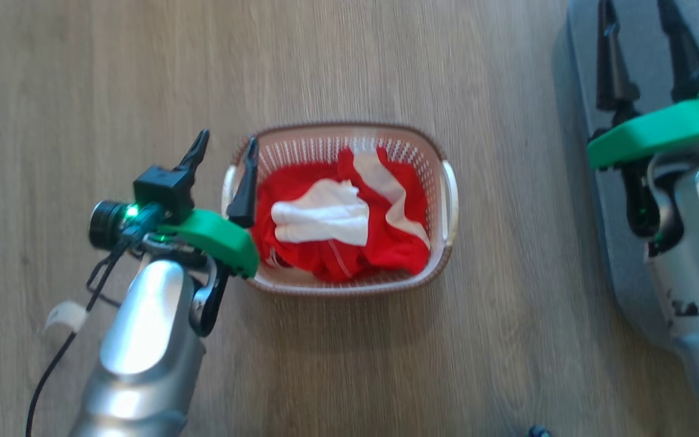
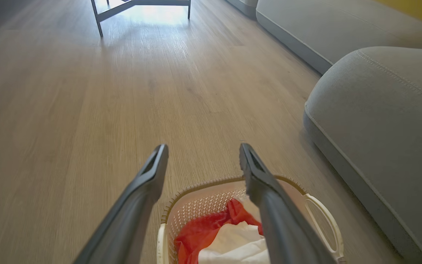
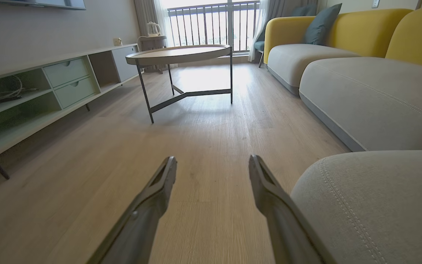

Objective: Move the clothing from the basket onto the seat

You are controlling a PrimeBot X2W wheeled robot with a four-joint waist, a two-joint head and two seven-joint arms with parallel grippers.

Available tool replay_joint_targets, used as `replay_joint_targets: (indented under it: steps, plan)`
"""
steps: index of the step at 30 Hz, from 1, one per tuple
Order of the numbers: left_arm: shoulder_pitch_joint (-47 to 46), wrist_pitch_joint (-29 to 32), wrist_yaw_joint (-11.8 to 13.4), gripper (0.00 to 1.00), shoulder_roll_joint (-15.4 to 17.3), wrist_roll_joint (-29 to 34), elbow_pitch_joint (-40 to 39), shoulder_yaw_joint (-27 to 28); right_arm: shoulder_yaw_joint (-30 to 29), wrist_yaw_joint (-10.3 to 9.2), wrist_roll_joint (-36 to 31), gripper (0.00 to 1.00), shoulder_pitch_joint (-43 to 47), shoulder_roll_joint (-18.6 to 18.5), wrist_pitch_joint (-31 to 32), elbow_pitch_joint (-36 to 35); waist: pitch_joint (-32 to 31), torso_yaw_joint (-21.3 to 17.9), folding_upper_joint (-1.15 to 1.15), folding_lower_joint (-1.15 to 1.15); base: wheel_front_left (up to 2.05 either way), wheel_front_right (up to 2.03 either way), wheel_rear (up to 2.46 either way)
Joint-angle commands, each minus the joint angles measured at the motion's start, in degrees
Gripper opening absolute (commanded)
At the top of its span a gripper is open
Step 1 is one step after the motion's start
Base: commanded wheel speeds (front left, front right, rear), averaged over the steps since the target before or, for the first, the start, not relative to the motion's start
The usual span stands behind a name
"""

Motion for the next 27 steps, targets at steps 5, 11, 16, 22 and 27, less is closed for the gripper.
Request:
replay_joint_targets:
  steps: [5, 11, 16, 22, 27]
  plan:
    - [-3.9, -0.5, 0.3, 1.00, 0.8, -0.2, 1.7, -2.7, 0.1, 0.41, 0.0, 1.00, -3.4, 0.0, -0.7, -3.1, 8.5, -2.2, 0.00, -0.01, 0.00, 0.00, 0.00]
    - [-7.8, -0.5, 0.1, 1.00, 0.8, -0.2, 5.8, -7.1, 0.7, 0.41, 0.0, 1.00, -6.0, 0.7, -0.7, -4.1, 13.8, -3.7, 0.00, -0.01, 0.00, 0.00, 0.00]
    - [-11.3, -0.5, 0.1, 1.00, 0.8, 1.3, 9.7, -10.4, 1.0, 0.41, 0.1, 1.00, -7.5, 1.1, -0.7, -4.8, 17.6, -5.1, 0.00, -0.01, 0.00, 0.00, 0.00]
    - [-15.5, -0.5, -0.3, 1.00, 0.8, 3.8, 16.7, -14.3, 1.1, 0.41, 0.0, 1.00, -7.9, 1.8, -0.7, -5.3, 20.2, -6.5, 0.00, -0.01, 0.00, 0.00, 0.00]
    - [-20.4, -0.5, 0.0, 1.00, 0.8, 6.3, 26.4, -18.5, 1.4, 0.41, 0.2, 1.00, -7.9, 2.8, -0.7, -5.2, 21.7, -8.1, 0.00, -0.01, 0.00, 0.00, 0.00]
